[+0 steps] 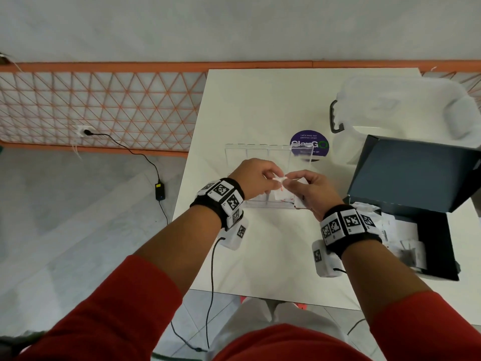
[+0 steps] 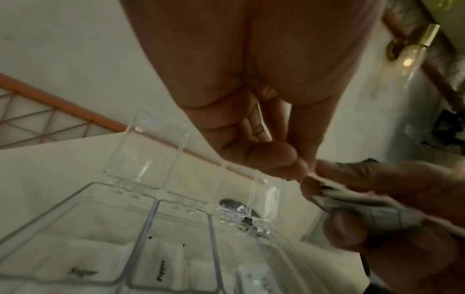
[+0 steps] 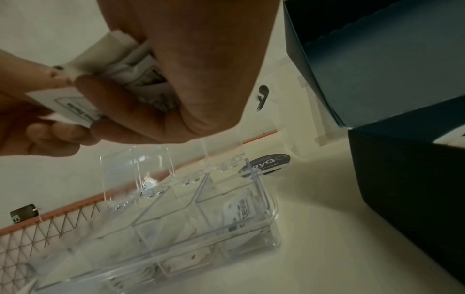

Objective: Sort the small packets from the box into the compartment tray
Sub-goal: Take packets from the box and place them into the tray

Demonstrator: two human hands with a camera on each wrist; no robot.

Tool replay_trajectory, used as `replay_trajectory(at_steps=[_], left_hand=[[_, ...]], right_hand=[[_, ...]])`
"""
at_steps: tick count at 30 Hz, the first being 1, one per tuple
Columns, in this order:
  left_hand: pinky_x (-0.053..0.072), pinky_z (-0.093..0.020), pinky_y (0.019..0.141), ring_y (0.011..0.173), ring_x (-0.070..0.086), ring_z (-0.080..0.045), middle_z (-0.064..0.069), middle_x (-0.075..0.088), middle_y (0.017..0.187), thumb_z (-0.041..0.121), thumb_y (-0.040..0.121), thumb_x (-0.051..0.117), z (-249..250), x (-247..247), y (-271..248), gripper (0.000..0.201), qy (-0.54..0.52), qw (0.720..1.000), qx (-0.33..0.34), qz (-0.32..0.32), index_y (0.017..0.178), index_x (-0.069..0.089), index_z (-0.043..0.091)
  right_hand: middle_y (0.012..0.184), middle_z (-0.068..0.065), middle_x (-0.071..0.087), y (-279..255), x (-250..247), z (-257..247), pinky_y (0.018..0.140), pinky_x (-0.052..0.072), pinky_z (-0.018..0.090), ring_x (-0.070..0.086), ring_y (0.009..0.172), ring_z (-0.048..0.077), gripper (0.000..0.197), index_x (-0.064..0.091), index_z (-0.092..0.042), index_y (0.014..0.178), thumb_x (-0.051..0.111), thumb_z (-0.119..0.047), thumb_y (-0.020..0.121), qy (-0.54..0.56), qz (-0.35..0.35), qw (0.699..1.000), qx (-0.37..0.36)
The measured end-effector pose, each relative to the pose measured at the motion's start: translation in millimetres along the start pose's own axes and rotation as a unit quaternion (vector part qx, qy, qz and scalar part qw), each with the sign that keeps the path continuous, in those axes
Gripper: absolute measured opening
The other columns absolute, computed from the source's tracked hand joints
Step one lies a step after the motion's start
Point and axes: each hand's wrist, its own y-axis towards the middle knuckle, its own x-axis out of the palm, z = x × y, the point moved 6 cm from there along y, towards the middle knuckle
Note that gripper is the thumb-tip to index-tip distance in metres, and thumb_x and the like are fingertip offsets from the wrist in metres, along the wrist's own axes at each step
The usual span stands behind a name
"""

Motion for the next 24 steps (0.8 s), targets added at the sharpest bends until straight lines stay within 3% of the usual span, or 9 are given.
replay_trajectory(at_steps=[3, 5, 7, 9, 11, 15, 20, 24], left_hand=[[0.057, -0.028, 0.061, 0.063, 0.069, -0.020, -0.005, 0.063, 0.088, 0.006, 0.084, 0.064, -0.7, -10.9, -2.0, 0.028, -0.101, 0.993, -0.009, 0.057, 0.107, 0.069, 0.020], [0.056, -0.027, 0.058, 0.064, 0.071, -0.022, -0.004, 0.062, 0.087, 0.004, 0.086, 0.057, -1.1, -11.0, -5.1, 0.039, -0.127, 0.990, -0.009, 0.059, 0.117, 0.066, 0.024], [0.055, -0.024, 0.055, 0.064, 0.071, -0.020, -0.006, 0.063, 0.086, 0.007, 0.087, 0.054, 0.5, -5.5, -7.7, 0.038, -0.095, 0.995, -0.013, 0.030, 0.117, 0.066, 0.027], [0.054, -0.022, 0.053, 0.063, 0.071, -0.017, -0.007, 0.065, 0.084, 0.010, 0.087, 0.057, 1.7, -1.1, -8.9, 0.023, -0.063, 0.998, -0.023, 0.010, 0.102, 0.067, 0.024], [0.055, -0.024, 0.057, 0.062, 0.067, -0.014, -0.002, 0.067, 0.083, 0.018, 0.084, 0.066, 2.3, -2.3, -6.9, 0.004, -0.023, 0.999, -0.027, 0.014, 0.087, 0.067, 0.019], [0.044, -0.019, 0.064, 0.066, 0.060, -0.004, 0.011, 0.065, 0.076, 0.025, 0.078, 0.075, 5.4, -5.3, -1.4, 0.010, 0.062, 0.998, -0.018, 0.019, 0.074, 0.066, 0.024], [0.050, -0.021, 0.074, 0.083, 0.064, -0.010, 0.005, 0.068, 0.092, 0.015, 0.078, 0.075, 14.8, 4.8, 3.4, 0.021, 0.070, 0.997, 0.013, 0.000, 0.096, 0.068, 0.023], [0.044, -0.011, 0.060, 0.066, 0.059, -0.002, 0.006, 0.066, 0.088, 0.014, 0.083, 0.070, 17.2, 6.9, 9.1, 0.022, 0.090, 0.995, 0.038, 0.022, 0.102, 0.069, 0.026]], right_hand=[[0.083, 0.017, 0.066, -2.5, 5.8, -1.7, 0.076, 0.047, 0.040, 0.059, 0.076, 0.028, 0.021, 0.076, -0.021, 0.079, 0.080, 0.000, 0.076, 0.037, -0.027, 0.999, 0.002], [0.084, 0.014, 0.071, -3.2, 7.1, -1.1, 0.084, 0.048, 0.042, 0.064, 0.082, 0.030, 0.026, 0.076, -0.021, 0.080, 0.081, 0.004, 0.073, 0.037, -0.033, 0.999, 0.004], [0.075, 0.006, 0.070, -2.8, 4.9, -2.6, 0.069, 0.048, 0.033, 0.059, 0.071, 0.025, 0.025, 0.077, -0.025, 0.078, 0.081, -0.001, 0.073, 0.021, -0.012, 1.000, -0.001], [0.065, -0.001, 0.064, -2.5, 0.1, -6.4, 0.050, 0.039, 0.023, 0.049, 0.053, 0.016, 0.021, 0.076, -0.028, 0.075, 0.082, -0.008, 0.071, 0.001, 0.021, 1.000, -0.010], [0.057, -0.003, 0.059, -2.1, -3.8, -10.5, 0.041, 0.033, 0.018, 0.042, 0.042, 0.010, 0.019, 0.076, -0.030, 0.075, 0.081, -0.015, 0.065, -0.016, 0.040, 0.999, -0.016], [0.058, 0.000, 0.062, -2.3, -3.9, -17.6, 0.040, 0.035, 0.018, 0.042, 0.041, 0.011, 0.018, 0.076, -0.028, 0.074, 0.080, -0.018, 0.060, -0.045, 0.031, 0.998, -0.013], [0.065, 0.002, 0.069, -3.5, -5.7, -22.9, 0.044, 0.045, 0.021, 0.055, 0.049, 0.013, 0.019, 0.072, -0.023, 0.085, 0.078, -0.012, 0.071, -0.112, 0.012, 0.993, -0.027], [0.067, -0.002, 0.072, -0.3, -11.6, -28.7, 0.047, 0.049, 0.024, 0.061, 0.054, 0.012, 0.019, 0.070, -0.025, 0.092, 0.078, -0.012, 0.079, -0.117, 0.026, 0.992, -0.048]])
